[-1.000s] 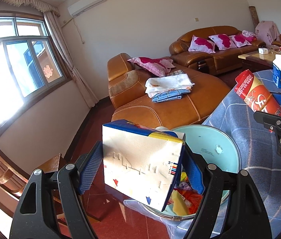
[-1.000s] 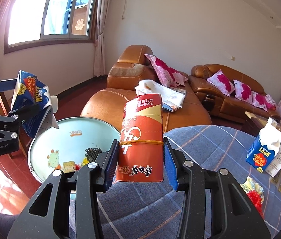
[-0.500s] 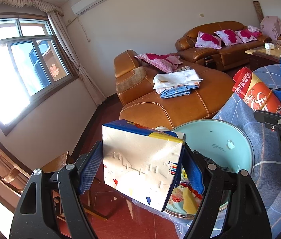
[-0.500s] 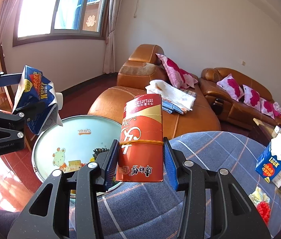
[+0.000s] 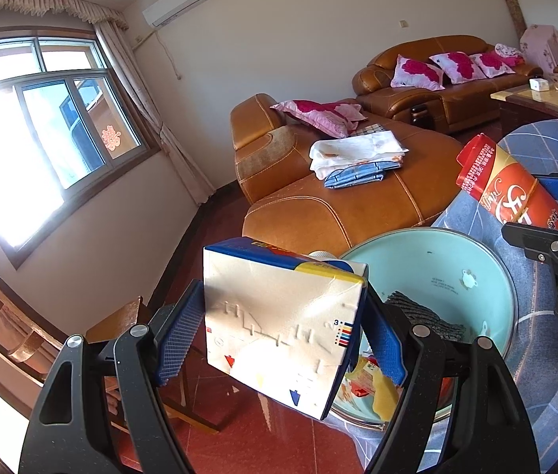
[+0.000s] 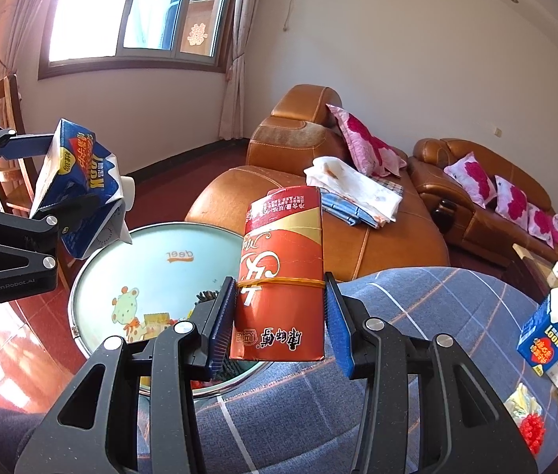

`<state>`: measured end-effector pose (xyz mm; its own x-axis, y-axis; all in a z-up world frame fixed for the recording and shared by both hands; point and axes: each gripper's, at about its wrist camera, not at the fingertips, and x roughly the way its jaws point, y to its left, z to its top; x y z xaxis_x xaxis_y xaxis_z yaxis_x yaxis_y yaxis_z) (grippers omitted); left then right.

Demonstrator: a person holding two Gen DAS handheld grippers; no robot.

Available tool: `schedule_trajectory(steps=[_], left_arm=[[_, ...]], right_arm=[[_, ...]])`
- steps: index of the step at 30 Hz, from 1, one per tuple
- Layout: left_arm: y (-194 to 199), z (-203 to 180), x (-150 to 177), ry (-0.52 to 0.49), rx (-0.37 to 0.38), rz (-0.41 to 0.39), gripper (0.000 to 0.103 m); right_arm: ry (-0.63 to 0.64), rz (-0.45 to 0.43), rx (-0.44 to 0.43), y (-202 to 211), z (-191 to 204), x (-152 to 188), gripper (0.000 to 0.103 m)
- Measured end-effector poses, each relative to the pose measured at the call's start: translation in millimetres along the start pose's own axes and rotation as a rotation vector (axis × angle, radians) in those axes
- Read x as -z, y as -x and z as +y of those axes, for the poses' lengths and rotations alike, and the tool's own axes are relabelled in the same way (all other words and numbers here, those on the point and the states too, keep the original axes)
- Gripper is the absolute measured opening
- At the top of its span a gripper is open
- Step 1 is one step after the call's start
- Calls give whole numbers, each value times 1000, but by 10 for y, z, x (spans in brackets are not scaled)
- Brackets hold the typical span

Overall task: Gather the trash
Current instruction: 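Open the left tool to drop the box while the right tool drops the red bag into the bin, then move the left tool to the yellow plastic bag while the right tool moves to the red mesh net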

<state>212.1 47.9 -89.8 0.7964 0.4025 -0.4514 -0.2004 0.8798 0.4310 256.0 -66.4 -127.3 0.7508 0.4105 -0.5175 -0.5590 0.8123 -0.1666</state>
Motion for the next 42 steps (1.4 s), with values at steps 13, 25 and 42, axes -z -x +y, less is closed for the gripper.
schedule_trajectory(steps=[13,25,42], left_arm=[[5,-55,-4,8,56,1,84],[-2,-47,22,4,54,2,84],[162,-475,-30,-33,173,-27,94]], right_arm=[[20,5,-30,-19,37,-1,59],[8,-1,-3,4,42,6,61],[-155,33,221,404,-447,263,63]])
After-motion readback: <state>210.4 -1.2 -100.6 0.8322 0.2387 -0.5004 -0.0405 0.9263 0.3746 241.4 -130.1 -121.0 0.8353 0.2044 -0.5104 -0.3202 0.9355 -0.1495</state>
